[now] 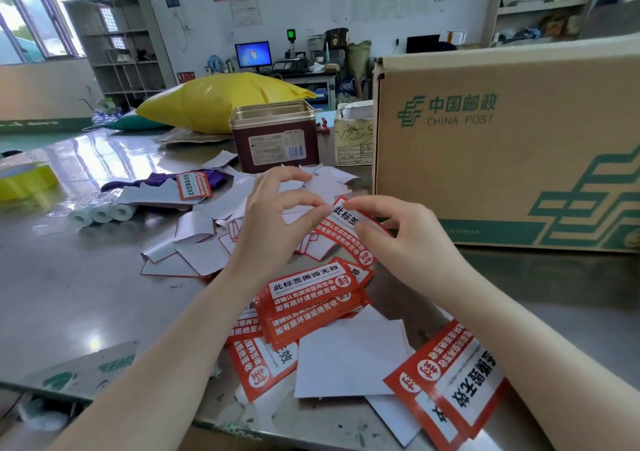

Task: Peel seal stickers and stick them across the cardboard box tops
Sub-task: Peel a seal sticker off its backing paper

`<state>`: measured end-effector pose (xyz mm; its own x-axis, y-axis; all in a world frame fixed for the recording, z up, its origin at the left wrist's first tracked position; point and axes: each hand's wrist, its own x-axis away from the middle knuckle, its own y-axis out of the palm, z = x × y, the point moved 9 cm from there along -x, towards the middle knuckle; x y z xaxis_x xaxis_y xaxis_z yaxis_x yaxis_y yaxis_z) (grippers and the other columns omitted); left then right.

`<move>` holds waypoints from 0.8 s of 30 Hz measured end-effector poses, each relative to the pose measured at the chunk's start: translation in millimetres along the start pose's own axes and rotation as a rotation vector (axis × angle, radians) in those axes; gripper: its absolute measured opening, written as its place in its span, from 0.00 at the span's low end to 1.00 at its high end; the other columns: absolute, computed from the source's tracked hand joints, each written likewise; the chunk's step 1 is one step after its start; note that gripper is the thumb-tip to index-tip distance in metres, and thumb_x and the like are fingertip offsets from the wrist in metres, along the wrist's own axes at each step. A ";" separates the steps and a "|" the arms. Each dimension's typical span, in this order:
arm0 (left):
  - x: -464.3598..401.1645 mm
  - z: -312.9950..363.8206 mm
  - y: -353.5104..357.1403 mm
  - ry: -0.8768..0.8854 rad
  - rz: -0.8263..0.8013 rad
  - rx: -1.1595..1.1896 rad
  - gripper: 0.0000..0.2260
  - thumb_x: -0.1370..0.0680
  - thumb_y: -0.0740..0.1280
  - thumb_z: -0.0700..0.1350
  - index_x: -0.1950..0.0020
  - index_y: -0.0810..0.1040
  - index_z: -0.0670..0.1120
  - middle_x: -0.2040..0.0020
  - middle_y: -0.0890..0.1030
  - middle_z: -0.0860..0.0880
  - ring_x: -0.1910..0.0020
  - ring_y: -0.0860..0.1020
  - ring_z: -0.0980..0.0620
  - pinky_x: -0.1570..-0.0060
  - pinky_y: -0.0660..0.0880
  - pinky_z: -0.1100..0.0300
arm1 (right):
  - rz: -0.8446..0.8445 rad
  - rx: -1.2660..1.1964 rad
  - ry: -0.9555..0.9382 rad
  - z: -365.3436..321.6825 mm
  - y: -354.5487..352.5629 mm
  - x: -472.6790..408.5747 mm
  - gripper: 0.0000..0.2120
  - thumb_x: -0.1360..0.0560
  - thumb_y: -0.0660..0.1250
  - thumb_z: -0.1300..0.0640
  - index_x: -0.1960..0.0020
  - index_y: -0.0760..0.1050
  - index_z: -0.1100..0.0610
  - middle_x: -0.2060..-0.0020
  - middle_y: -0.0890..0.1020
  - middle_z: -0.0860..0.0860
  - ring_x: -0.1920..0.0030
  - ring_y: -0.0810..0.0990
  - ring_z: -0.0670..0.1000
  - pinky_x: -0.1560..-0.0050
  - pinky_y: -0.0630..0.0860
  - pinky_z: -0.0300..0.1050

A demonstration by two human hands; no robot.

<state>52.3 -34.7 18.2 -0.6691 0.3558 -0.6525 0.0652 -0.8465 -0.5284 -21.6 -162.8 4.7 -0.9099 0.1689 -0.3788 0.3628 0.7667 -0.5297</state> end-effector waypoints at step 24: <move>3.7 -32.4 5.5 -0.344 0.042 0.414 0.09 0.20 0.59 0.48 0.53 0.78 0.48 0.52 0.82 0.52 0.54 0.81 0.59 0.57 0.77 0.67 | 0.355 -0.203 0.082 31.8 -35.2 -8.6 0.03 0.24 0.64 0.55 0.56 0.73 0.49 0.59 0.82 0.45 0.58 0.81 0.44 0.60 0.78 0.39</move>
<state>74.2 -25.2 -4.7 -0.8804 0.2267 -0.4166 -0.1535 -0.9673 -0.2019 -20.2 -210.9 2.5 -0.7513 0.4875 -0.4449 0.6177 0.7569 -0.2135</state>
